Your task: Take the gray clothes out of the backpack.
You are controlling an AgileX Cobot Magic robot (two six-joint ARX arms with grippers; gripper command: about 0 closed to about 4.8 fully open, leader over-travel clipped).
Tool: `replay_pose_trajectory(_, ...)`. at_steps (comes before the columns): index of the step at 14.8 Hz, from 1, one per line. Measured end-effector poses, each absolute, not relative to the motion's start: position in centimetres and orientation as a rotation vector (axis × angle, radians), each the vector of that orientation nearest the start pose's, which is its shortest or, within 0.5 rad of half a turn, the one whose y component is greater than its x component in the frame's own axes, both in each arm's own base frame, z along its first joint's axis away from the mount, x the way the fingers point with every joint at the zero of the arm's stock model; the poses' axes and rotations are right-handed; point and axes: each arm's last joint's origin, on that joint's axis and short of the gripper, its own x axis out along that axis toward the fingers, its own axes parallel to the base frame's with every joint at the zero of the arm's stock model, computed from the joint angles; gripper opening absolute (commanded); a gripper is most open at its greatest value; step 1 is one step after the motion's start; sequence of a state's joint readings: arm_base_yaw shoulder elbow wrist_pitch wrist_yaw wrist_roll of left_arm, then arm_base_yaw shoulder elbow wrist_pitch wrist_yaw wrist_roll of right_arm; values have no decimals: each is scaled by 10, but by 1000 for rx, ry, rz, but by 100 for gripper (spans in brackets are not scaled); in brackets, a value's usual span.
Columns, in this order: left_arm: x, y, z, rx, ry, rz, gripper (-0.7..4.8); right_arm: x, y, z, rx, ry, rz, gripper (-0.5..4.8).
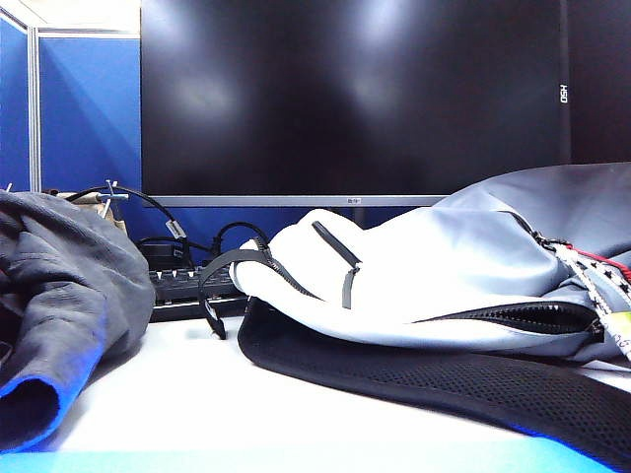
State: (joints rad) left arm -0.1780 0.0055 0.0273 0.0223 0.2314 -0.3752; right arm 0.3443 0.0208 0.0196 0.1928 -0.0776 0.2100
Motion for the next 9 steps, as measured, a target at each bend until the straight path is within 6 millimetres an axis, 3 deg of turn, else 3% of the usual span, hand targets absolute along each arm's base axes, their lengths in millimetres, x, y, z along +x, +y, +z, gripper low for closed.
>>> replay_pose_trajectory(6, 93, -23, 174, -369, 34, -412, -5, 90, 35, 187, 232, -146, 440, -5)
replay_pose_trajectory(9, 95, -15, 174, -197, -17, -285, -4, 89, 34, 187, 232, -149, 441, -5)
